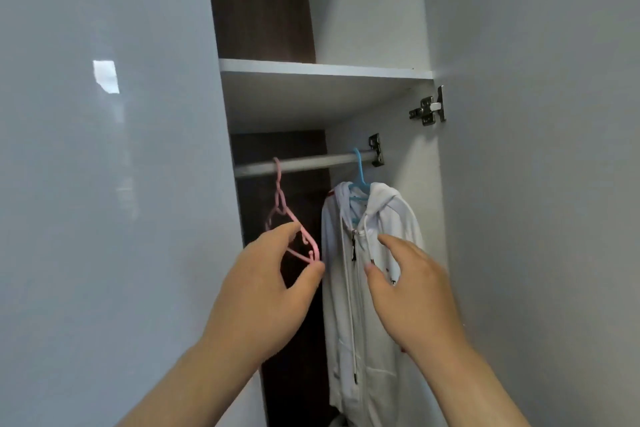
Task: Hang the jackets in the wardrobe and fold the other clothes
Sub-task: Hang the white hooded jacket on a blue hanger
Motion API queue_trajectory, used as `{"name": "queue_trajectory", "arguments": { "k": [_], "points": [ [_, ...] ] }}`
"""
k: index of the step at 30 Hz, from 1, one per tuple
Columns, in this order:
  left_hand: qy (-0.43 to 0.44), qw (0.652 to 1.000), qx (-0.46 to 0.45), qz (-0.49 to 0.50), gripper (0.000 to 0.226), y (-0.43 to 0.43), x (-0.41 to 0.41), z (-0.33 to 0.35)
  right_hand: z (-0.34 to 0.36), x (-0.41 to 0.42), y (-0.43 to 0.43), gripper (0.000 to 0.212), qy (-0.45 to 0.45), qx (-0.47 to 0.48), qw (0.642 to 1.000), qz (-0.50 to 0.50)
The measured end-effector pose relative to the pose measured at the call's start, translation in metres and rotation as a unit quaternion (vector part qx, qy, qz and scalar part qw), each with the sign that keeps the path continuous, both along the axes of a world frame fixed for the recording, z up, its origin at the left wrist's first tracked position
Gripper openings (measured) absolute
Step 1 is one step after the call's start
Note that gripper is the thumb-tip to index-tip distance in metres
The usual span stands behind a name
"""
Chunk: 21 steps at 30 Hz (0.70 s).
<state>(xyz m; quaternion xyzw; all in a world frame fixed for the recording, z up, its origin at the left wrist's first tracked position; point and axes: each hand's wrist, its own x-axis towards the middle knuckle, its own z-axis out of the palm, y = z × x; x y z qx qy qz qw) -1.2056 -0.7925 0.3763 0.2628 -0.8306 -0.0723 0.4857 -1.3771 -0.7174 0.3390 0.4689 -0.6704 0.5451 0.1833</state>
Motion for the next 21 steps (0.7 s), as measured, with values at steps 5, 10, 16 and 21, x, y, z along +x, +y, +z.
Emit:
{"name": "queue_trajectory", "arguments": {
  "k": [5,10,16,21],
  "points": [
    [-0.015,0.989,0.055,0.134,0.064,0.037,0.109,-0.053,-0.024,0.066,0.002,0.05,0.042,0.094,0.985,0.14],
    [0.006,0.964,0.047,0.26,0.072,0.059,0.205,-0.073,-0.043,0.148,-0.022,0.052,0.111,0.144,0.945,0.272],
    [-0.105,0.919,0.086,0.371,0.076,0.066,0.317,-0.097,-0.059,0.245,-0.059,0.051,0.164,0.17,0.893,0.382],
    [-0.156,0.873,0.142,0.439,0.072,0.073,0.393,-0.122,-0.072,0.321,-0.078,0.052,0.224,0.202,0.845,0.441]
  ]
}}
